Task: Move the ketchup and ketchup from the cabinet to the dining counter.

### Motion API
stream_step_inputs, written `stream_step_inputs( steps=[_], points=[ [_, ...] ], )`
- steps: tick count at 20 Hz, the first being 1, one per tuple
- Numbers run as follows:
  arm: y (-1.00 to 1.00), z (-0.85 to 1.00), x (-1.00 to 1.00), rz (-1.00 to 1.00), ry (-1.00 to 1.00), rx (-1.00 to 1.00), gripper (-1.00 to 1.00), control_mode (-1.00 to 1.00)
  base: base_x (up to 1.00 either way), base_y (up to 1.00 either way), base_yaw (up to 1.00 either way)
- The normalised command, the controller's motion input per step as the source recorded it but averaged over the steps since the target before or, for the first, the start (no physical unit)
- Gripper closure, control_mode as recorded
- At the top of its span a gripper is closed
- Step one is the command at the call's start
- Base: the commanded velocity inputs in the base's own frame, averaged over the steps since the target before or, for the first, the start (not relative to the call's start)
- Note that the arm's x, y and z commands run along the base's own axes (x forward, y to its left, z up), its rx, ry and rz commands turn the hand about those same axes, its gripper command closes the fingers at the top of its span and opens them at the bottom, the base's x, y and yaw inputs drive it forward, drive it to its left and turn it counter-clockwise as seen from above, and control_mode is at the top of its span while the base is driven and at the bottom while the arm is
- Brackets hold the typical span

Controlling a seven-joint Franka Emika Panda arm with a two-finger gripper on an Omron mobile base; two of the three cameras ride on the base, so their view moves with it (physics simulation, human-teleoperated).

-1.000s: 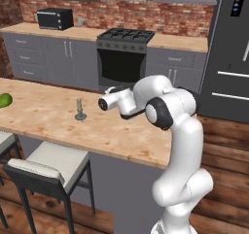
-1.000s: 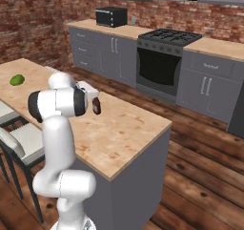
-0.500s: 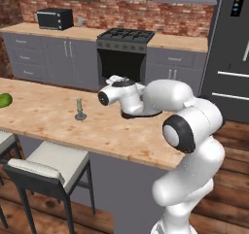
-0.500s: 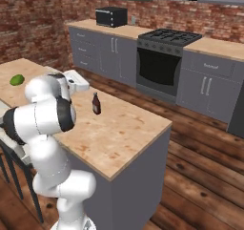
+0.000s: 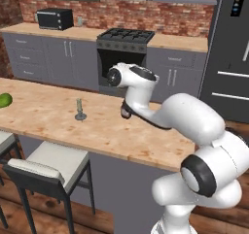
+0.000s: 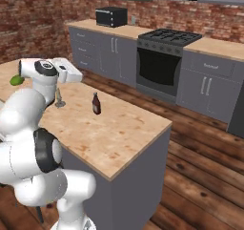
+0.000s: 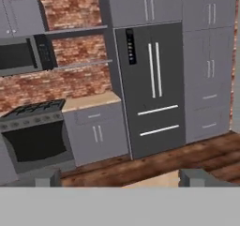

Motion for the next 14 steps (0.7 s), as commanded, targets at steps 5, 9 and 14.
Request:
stream_step_inputs(
  steps=[5, 9, 14],
  points=[
    [-0.11, 0.9, -0.81, 0.02, 0.32, 0.15, -1.0, -1.0, 0.0, 0.0, 0.0],
    [-0.32, 0.55, -0.88, 0.13, 0.32, 0.08, -1.0, -1.0, 0.0, 0.0, 0.0],
    [-0.21, 0.12, -0.9, 0.27, 0.26, 0.05, -1.0, -1.0, 0.0, 0.0, 0.0]
  ],
)
